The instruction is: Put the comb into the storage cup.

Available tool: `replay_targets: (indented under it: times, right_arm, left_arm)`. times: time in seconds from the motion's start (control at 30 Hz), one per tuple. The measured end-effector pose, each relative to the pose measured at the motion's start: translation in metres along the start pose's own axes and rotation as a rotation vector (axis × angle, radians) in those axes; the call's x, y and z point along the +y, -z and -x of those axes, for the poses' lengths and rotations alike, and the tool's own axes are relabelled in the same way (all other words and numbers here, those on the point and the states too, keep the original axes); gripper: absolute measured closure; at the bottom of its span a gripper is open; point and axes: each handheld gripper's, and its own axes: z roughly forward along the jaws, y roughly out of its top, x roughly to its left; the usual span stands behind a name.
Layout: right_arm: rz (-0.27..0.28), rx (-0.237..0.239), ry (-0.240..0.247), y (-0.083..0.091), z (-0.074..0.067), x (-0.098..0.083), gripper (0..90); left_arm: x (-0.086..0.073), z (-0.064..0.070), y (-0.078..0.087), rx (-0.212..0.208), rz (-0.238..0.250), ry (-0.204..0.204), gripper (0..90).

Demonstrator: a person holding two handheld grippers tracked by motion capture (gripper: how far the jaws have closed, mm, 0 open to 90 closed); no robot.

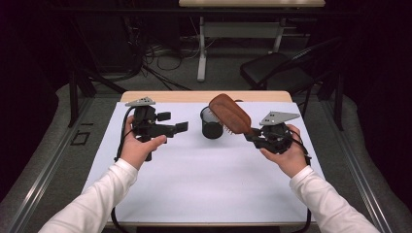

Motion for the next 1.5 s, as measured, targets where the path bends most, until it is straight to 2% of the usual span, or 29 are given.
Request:
replay_targets:
  times: [0.27, 0.53, 0.67, 1.0, 1.13, 1.37, 1.5]
  right_arm:
    - [0.004, -0.002, -0.002, -0.001, -0.001, 0.001, 71.8]
    - [0.004, 0.002, 0.003, -0.003, -0.002, 0.004, 71.8]
    - [0.007, 0.002, 0.0, -0.004, -0.003, 0.005, 71.7]
    - [0.017, 0.005, 0.004, -0.006, -0.005, 0.008, 71.8]
    - [0.025, 0.008, 0.007, -0.007, -0.007, 0.009, 71.7]
    - [0.031, 0.012, 0.011, -0.01, -0.01, 0.011, 71.7]
    - [0.034, 0.012, 0.012, -0.011, -0.012, 0.012, 71.7]
  left_arm:
    - [0.003, -0.004, -0.002, -0.009, 0.025, 0.015, 8.6]
    - [0.006, -0.006, -0.007, -0.014, -0.014, 0.029, 8.5]
    - [0.007, -0.005, -0.01, -0.029, -0.011, 0.036, 8.5]
    - [0.01, -0.001, -0.022, -0.032, -0.021, 0.047, 6.4]
    - [0.011, 0.001, -0.029, -0.055, -0.021, 0.065, 2.9]
    - [0.013, 0.003, -0.037, -0.059, -0.025, 0.095, 2.9]
    - [0.014, 0.005, -0.041, -0.071, -0.025, 0.098, 2.9]
